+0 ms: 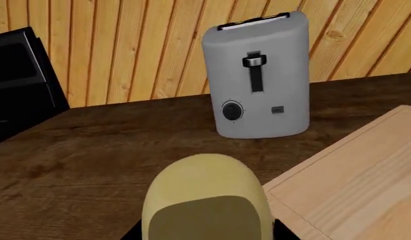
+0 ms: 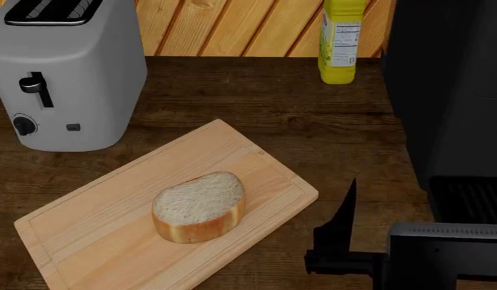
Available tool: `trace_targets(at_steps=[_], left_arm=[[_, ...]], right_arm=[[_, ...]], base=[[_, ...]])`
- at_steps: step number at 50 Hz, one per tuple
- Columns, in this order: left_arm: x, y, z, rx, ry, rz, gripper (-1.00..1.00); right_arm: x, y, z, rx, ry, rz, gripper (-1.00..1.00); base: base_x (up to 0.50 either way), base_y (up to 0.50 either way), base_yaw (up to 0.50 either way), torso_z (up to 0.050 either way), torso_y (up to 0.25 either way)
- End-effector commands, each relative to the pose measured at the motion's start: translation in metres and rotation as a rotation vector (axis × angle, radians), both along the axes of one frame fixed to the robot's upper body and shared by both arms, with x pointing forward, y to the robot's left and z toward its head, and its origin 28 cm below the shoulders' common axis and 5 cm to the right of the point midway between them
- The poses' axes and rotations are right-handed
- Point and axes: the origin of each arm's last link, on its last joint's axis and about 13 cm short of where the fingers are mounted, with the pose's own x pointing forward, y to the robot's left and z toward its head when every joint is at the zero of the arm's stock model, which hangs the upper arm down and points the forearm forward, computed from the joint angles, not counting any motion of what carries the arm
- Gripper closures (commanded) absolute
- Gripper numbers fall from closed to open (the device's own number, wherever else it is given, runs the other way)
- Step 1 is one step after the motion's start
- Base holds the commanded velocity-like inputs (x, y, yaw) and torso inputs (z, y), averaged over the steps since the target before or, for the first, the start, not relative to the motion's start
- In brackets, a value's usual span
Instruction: Pick up the wedge of cheese and place it on the slice of bread to prepare a simple cheese on bread dish.
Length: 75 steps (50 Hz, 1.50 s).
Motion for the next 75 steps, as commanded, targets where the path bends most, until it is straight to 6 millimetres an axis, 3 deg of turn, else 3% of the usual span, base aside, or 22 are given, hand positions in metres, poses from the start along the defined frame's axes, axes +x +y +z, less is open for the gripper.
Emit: trace_targets(at_steps=[1,28,40,75], left_arm=[[0.005,-0.01,0.015,-0.044,-0.036,-0.05,1.0],[0.043,-0.042,0.048,-0.026,-0.103,-0.237,1.0],[0.065,-0.056,0.064,-0.114,-0.084,-0.316,1.0],[0.096,-0.078,0.075,-0.11,-0.074,-0.417,1.0]], right_arm=[[0.001,0.0,0.002,0.0,0.0,0.003,-1.0],[-0.002,-0.001,0.0,0.002,0.002,-0.002,-1.0],[-0.002,-0.001,0.001,0.002,0.003,-0.002,-1.0],[-0.003,-0.001,0.002,0.002,0.005,0.001,-1.0]], base=[[0.0,0.0,0.0,0.0,0.0],[0.0,0.0,0.0,0.0,0.0],[0.0,0.0,0.0,0.0,0.0],[0.0,0.0,0.0,0.0,0.0]])
